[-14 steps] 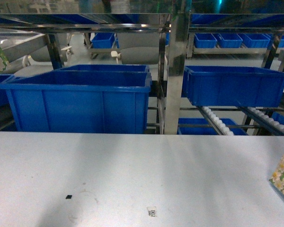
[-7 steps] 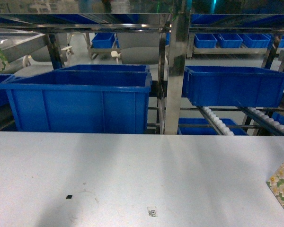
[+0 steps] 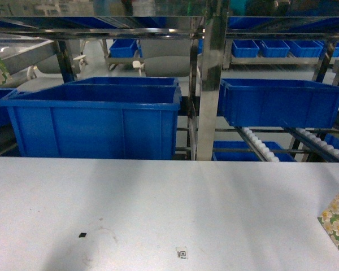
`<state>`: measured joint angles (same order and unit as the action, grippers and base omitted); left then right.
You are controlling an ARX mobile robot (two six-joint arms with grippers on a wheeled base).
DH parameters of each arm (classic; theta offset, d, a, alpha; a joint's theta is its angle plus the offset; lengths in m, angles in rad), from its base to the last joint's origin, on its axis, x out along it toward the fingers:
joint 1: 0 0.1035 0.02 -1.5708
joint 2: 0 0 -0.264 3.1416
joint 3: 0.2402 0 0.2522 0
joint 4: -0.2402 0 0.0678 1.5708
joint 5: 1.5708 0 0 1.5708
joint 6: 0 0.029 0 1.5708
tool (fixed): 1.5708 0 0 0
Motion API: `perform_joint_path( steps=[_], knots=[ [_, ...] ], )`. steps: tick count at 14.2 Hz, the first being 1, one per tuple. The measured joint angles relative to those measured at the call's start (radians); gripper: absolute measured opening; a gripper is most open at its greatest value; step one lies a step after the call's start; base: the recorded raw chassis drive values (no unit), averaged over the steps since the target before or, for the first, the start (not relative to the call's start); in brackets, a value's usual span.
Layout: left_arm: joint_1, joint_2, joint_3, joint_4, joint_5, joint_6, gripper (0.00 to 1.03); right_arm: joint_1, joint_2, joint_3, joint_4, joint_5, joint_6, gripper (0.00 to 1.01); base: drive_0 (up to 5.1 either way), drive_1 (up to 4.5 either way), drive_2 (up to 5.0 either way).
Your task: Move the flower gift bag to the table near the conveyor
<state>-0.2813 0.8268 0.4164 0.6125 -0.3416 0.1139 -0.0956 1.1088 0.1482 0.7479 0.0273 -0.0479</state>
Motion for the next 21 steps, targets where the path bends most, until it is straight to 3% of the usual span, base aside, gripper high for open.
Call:
perform_joint_path(
  steps=[2,3,4,5,6,9,12,15,18,21],
  knots=[
    [0.000,0.000,0.000,0.000,0.000,0.000,0.02,-0.013,-0.253,-0.009,-0.219,0.000,0.007,0.98,0.0,0.00,0.0],
    [0.000,0.000,0.000,0.000,0.000,0.000,0.02,-0.015,-0.414,-0.010,-0.382,-0.001,0.020,0.98,0.0,0.00,0.0],
    [0.000,0.000,0.000,0.000,0.000,0.000,0.02,0.040,-0.627,-0.010,-0.603,0.011,0.031,0.98,0.0,0.00,0.0],
    [0.000,0.000,0.000,0.000,0.000,0.000,0.02,0.117,-0.788,-0.009,-0.762,0.057,0.033,0.98,0.0,0.00,0.0],
    [0.000,0.000,0.000,0.000,0.000,0.000,0.02,0.150,-0.863,-0.008,-0.841,0.062,0.037,0.98,0.0,0.00,0.0],
    [-0.016,0.009,-0.002,0.019,-0.010,0.000,0.02,0.153,-0.874,-0.007,-0.850,0.069,0.045,0.98,0.0,0.00,0.0],
    [-0.094,0.119,-0.029,0.105,-0.054,-0.006,0.02,0.153,-0.874,-0.007,-0.850,0.069,0.048,0.98,0.0,0.00,0.0],
    [-0.130,0.294,-0.058,0.298,-0.121,-0.048,0.02,0.153,-0.874,-0.007,-0.850,0.069,0.048,0.98,0.0,0.00,0.0],
    [-0.129,0.384,-0.076,0.375,-0.138,-0.061,0.02,0.153,-0.874,-0.007,-0.850,0.069,0.048,0.98,0.0,0.00,0.0],
    [-0.077,0.673,-0.086,0.632,-0.161,-0.135,0.02,0.153,-0.874,-0.007,-0.850,0.069,0.048,0.98,0.0,0.00,0.0]
  ],
)
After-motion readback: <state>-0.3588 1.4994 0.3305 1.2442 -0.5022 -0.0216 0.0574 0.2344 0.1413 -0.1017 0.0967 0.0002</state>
